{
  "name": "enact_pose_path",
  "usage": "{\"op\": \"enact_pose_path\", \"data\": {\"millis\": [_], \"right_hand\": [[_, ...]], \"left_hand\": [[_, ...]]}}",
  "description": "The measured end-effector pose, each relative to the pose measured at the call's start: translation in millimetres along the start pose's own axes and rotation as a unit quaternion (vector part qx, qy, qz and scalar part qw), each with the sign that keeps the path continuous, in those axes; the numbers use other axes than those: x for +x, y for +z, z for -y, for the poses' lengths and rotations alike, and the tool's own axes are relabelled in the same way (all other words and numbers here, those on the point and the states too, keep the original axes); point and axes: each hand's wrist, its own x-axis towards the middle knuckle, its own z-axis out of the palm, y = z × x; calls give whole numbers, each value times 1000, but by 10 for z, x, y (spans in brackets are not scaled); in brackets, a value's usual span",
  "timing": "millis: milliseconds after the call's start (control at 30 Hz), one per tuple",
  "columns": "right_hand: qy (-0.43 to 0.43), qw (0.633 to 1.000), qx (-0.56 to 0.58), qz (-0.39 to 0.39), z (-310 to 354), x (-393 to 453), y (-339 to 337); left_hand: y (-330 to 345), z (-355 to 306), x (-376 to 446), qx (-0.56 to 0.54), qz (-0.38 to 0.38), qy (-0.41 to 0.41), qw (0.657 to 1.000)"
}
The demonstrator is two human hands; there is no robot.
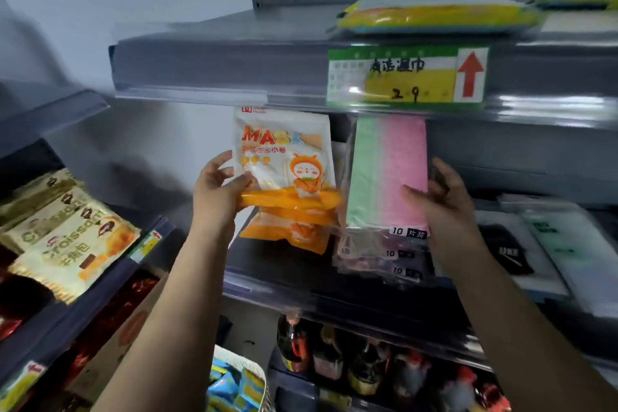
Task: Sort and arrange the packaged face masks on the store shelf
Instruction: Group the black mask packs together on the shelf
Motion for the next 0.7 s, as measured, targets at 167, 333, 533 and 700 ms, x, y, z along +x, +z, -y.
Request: {"op": "enact_pose_path", "data": {"millis": [167,333,533,700], "right_hand": [[-10,997,23,-68,20,-72,25],[-17,994,26,-105,-41,-181,-7],[13,992,2,-126,-76,-265,32],[38,990,-50,-130,-122,-251,33]], "left_hand": [[55,-21,302,25,45,-19,998],[162,37,557,59,71,-35,995],[324,72,757,174,80,-34,981],[314,105,839,261,91,4,961]]}}
